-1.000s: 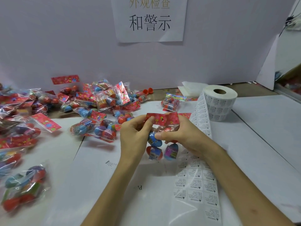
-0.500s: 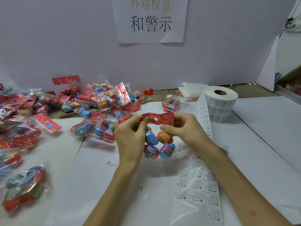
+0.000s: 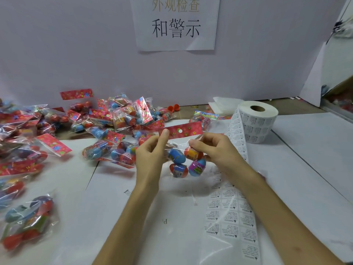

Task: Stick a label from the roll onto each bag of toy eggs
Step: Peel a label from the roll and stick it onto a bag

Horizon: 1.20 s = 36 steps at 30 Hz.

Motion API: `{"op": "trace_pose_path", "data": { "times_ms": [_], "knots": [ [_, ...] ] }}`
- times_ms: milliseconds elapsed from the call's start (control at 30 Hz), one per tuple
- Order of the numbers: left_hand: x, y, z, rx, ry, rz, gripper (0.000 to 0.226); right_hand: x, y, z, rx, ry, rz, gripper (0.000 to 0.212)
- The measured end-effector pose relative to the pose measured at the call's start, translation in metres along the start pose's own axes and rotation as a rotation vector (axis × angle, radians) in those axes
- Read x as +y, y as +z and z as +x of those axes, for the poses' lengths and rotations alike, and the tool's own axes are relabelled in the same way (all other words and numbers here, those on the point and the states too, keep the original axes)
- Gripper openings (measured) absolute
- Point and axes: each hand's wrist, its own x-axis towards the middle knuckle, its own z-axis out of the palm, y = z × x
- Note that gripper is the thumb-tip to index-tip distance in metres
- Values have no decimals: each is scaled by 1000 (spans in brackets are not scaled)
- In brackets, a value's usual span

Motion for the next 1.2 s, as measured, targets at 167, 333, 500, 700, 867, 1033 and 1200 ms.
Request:
{"op": "trace_pose_path", "data": {
  "times_ms": [167,333,500,700,867,1033,1200],
  "knots": [
    [-1,0,-2,-227,-224,26,23,1,-1,0,70,-14,32,15],
    [1,-2,-1,-215,-229,6,16,-1,0,-1,91,-35,1,7],
    [0,-2,0,-204,-285,-58,16,-3,2,-3,85,-39,-23,8],
    [-4,-6,3,-221,-268,-82,20,-9,1,-5,-9,-20,-17,4],
    [-5,-6,3,-223,-281,-84,18,-7,1,-5,36,-29,-92,2],
    [-9,-1,2,-123,-96,68,9,-8,1,-6,126,-43,-80,11],
    [-11,0,-2,-56,287,310,22,-10,-2,-4,268,-28,37,4]
  ]
}}
